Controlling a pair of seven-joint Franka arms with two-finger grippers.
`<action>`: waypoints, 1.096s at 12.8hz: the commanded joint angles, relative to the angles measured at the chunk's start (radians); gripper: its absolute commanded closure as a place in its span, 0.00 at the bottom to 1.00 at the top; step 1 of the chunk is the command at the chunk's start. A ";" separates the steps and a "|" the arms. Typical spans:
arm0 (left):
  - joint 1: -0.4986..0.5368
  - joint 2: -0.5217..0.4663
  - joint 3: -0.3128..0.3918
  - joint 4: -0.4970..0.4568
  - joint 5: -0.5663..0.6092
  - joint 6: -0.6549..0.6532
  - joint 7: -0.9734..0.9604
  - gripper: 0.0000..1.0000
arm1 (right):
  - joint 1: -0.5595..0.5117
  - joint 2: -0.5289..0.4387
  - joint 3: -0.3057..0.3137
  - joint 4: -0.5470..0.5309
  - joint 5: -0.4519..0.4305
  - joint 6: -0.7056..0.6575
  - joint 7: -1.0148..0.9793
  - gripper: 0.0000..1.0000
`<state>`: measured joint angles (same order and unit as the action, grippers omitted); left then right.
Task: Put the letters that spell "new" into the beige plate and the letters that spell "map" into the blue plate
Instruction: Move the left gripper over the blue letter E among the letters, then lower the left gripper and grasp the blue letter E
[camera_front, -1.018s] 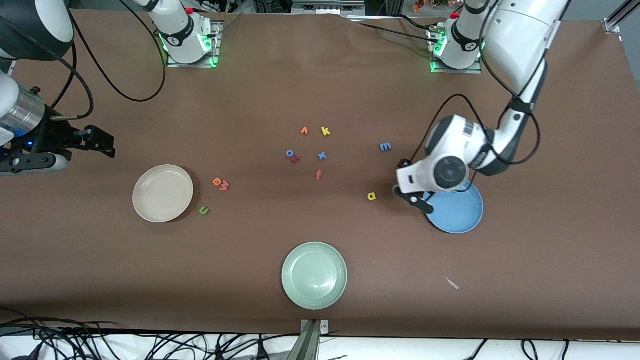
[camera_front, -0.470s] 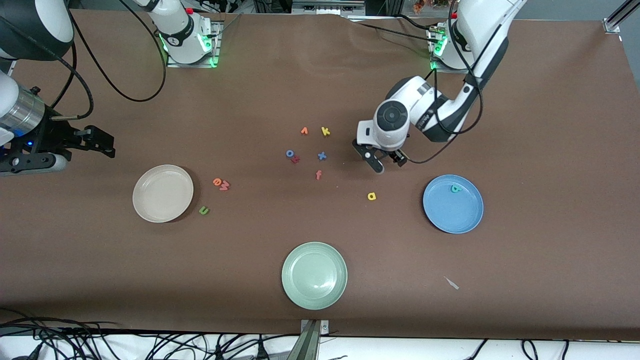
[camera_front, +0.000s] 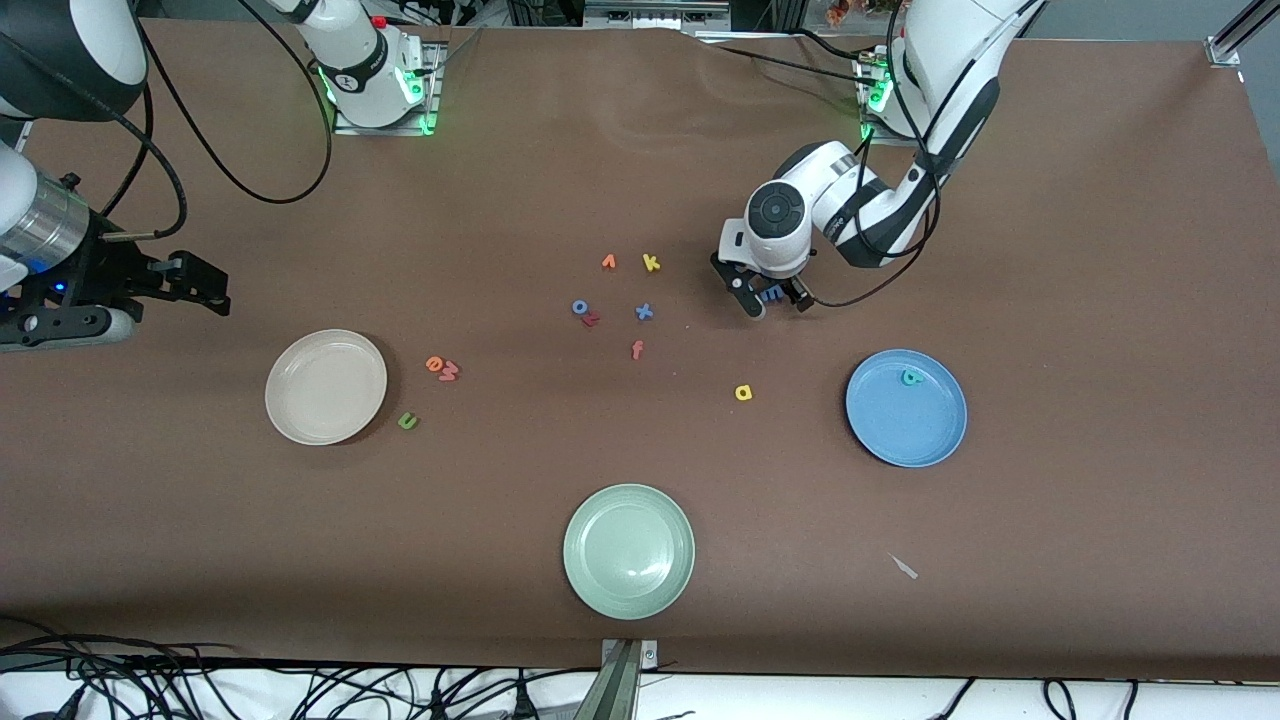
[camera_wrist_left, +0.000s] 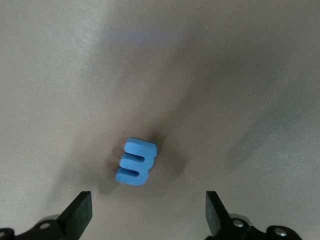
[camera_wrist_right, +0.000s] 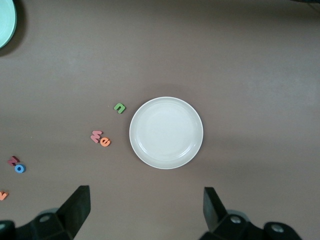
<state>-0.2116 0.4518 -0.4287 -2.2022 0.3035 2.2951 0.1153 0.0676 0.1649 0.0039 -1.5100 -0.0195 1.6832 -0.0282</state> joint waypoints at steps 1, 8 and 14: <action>-0.006 -0.013 -0.007 -0.001 0.034 0.014 0.000 0.01 | 0.000 0.004 0.001 0.019 0.001 -0.005 0.014 0.00; -0.011 0.025 -0.008 0.012 0.161 0.058 0.001 0.13 | 0.000 0.010 0.001 0.019 0.001 0.000 0.014 0.00; -0.009 0.039 -0.008 0.021 0.178 0.086 0.004 0.95 | 0.000 0.010 0.002 0.019 0.018 -0.011 0.010 0.00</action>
<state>-0.2228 0.4761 -0.4358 -2.1901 0.4444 2.3631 0.1201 0.0678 0.1669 0.0041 -1.5100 -0.0139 1.6829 -0.0281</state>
